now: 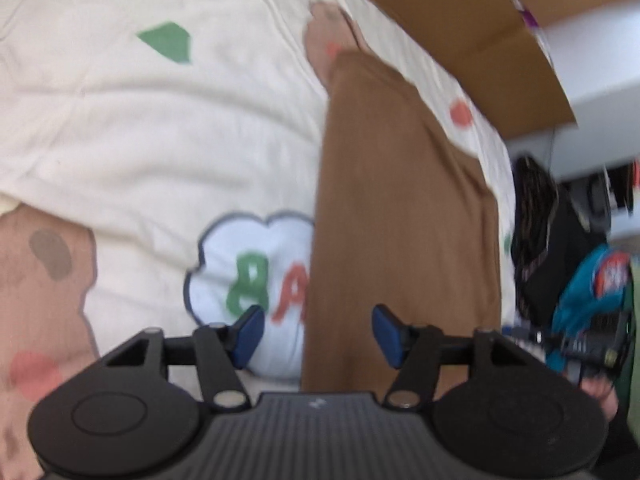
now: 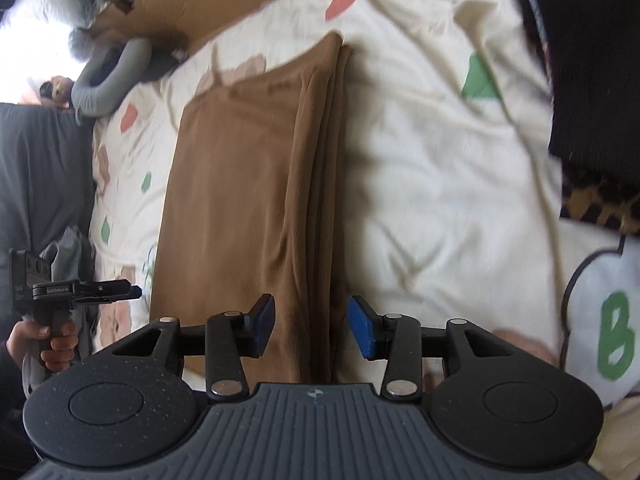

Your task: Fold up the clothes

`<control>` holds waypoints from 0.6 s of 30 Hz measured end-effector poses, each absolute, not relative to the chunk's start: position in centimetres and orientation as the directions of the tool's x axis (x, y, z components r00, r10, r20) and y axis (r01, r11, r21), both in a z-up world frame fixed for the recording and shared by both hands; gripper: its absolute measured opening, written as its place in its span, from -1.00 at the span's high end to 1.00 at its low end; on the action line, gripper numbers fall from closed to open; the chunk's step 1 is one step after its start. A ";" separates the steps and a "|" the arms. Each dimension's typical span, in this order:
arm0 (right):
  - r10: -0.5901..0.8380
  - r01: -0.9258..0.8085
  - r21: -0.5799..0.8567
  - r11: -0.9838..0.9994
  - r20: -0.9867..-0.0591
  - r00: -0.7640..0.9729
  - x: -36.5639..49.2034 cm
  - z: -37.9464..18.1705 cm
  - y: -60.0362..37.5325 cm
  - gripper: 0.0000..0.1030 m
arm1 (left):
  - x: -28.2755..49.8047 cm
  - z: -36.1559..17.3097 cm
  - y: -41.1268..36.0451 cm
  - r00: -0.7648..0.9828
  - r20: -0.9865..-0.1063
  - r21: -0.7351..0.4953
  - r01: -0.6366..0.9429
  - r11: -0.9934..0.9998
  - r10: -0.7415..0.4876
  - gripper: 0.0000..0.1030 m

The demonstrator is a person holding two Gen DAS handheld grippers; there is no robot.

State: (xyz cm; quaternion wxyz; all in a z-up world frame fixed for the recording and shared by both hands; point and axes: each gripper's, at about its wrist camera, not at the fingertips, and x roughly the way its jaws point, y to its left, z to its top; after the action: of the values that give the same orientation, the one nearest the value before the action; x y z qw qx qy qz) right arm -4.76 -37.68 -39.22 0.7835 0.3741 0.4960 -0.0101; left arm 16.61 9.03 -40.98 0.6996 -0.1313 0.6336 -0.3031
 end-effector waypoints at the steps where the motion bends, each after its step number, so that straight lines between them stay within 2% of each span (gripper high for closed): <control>1: 0.350 0.391 0.580 0.715 -0.780 0.518 -4.5 -39.2 -37.9 0.07 | 16.9 -41.0 8.8 0.024 -0.805 -0.570 0.252 0.782 -0.593 -0.24; 5: 0.326 0.402 0.585 0.704 -0.770 0.549 -3.2 -39.2 -38.7 0.03 | 18.1 -41.2 7.5 0.032 -0.799 -0.570 0.278 0.773 -0.600 -0.24; 10: 0.302 0.409 0.587 0.699 -0.760 0.576 -1.1 -39.8 -39.3 -0.20 | 19.7 -41.3 6.3 0.056 -0.787 -0.569 0.319 0.758 -0.614 -0.25; 18: 0.300 0.416 0.657 0.629 -0.699 0.649 1.8 -41.5 -41.4 -0.20 | 22.4 -41.8 4.5 0.050 -0.781 -0.562 0.377 0.736 -0.623 -0.26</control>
State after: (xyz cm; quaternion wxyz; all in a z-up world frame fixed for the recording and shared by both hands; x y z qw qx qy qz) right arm 1.82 -41.36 -41.48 0.8002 0.4294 0.4171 -0.0361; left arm 22.35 4.49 -41.81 0.7172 -0.1031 0.5945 -0.3486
